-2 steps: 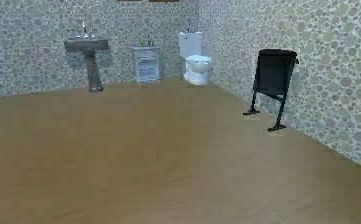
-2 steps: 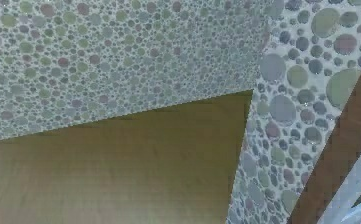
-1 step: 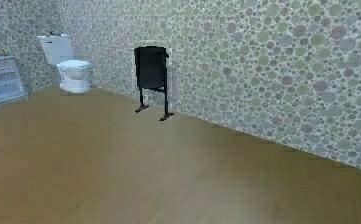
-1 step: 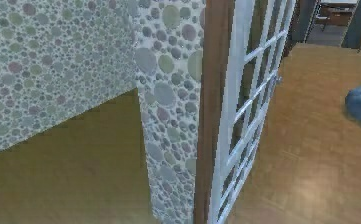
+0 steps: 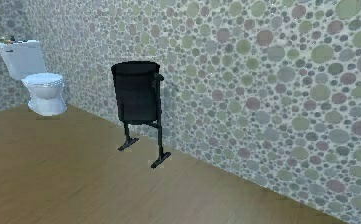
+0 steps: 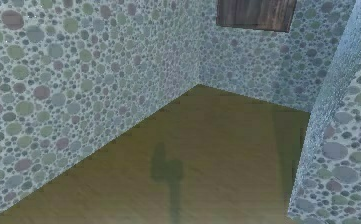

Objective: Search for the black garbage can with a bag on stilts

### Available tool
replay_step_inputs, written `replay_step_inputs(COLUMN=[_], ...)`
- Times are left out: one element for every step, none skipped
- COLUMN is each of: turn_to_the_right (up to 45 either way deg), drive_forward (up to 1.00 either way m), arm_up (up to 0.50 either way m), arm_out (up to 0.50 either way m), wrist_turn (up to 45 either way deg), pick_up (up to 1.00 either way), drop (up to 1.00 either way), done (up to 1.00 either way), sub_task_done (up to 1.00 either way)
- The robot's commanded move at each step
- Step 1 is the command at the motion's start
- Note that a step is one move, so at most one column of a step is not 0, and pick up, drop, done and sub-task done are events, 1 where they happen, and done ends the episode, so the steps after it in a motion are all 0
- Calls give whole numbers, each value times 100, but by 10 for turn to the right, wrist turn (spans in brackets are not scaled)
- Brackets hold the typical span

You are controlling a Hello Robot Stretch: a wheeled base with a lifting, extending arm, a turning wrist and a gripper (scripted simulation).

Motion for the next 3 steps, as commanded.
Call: replay_step_inputs(turn_to_the_right=[30,0,-240], drive_forward=[0,85,0], arm_up=[0,0,0], arm_out=[0,0,0], wrist_turn=[0,0,0], pick_up=[0,0,0], drop=[0,0,0], done=[0,0,0], sub_task_done=[0,0,0])
